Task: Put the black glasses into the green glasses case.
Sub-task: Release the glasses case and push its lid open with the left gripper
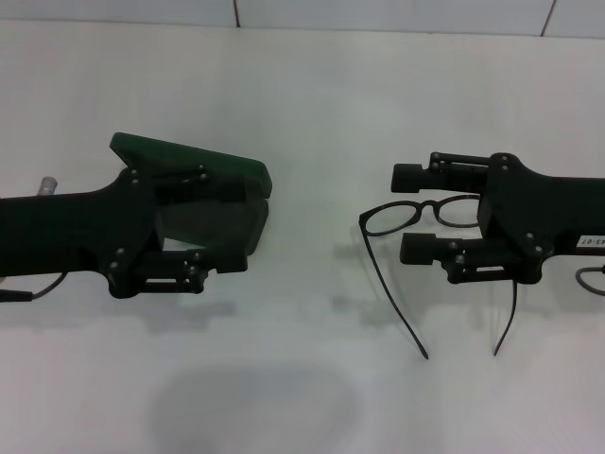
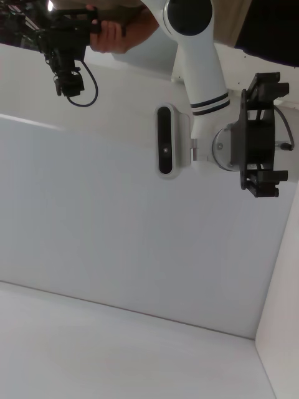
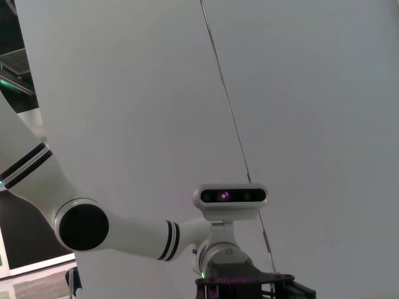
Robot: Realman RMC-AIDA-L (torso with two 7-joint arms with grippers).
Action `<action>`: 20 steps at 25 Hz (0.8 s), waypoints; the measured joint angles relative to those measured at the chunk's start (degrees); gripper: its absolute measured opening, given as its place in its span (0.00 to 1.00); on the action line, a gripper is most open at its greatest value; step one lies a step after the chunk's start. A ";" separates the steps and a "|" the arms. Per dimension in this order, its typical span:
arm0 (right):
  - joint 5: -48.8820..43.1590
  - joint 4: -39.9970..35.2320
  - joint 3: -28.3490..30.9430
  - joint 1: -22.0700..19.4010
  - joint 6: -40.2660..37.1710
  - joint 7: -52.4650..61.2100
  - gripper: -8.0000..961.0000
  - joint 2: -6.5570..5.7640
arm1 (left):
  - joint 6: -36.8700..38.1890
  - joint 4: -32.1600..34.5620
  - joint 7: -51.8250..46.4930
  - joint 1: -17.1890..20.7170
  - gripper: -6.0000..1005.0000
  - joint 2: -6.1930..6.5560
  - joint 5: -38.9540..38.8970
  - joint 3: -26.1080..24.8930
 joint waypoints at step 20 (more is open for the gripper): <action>7.27 4.72 2.37 -5.01 2.83 -11.88 0.79 -0.34 | -3.34 33.26 -18.93 -0.85 0.76 -0.75 3.79 -3.27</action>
